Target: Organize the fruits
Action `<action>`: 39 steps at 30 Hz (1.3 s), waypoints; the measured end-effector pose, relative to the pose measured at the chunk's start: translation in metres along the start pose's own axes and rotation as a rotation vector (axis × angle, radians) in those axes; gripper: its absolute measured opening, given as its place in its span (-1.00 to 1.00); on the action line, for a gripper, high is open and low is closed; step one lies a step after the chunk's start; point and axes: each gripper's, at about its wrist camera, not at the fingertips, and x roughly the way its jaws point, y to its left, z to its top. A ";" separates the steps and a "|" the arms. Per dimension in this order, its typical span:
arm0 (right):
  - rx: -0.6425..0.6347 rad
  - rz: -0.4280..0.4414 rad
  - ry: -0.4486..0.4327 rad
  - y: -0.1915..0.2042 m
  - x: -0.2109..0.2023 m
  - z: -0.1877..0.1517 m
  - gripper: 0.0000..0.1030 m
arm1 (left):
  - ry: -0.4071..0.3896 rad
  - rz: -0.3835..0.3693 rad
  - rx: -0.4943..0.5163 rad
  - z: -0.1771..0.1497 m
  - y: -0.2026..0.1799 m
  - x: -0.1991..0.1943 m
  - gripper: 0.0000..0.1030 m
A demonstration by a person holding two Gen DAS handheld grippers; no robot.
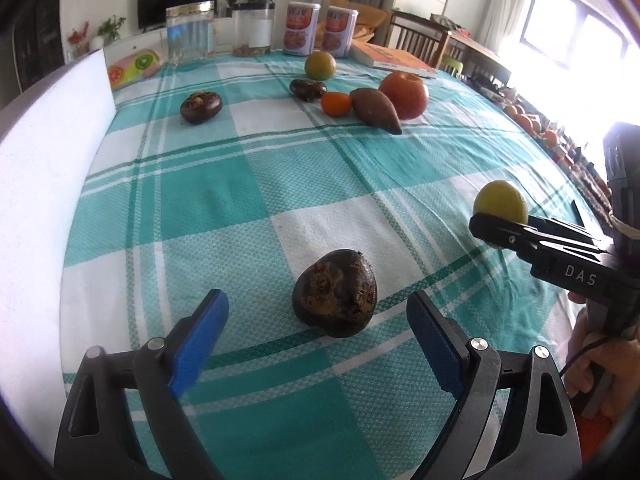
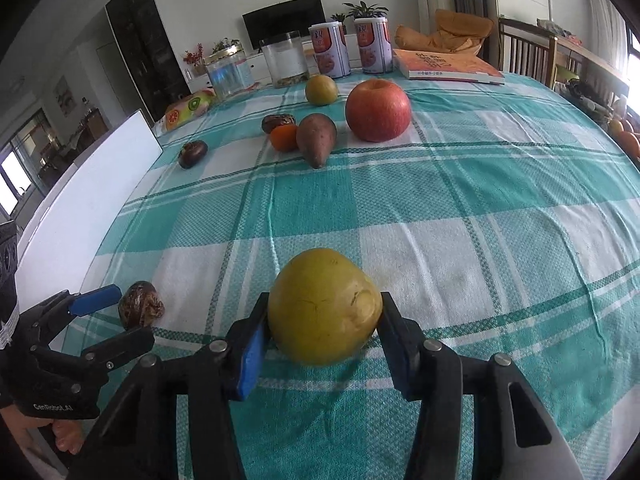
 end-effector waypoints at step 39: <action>-0.527 0.624 0.240 0.384 -0.036 -0.048 0.09 | -0.051 0.341 -0.575 -0.108 0.230 -0.215 -0.09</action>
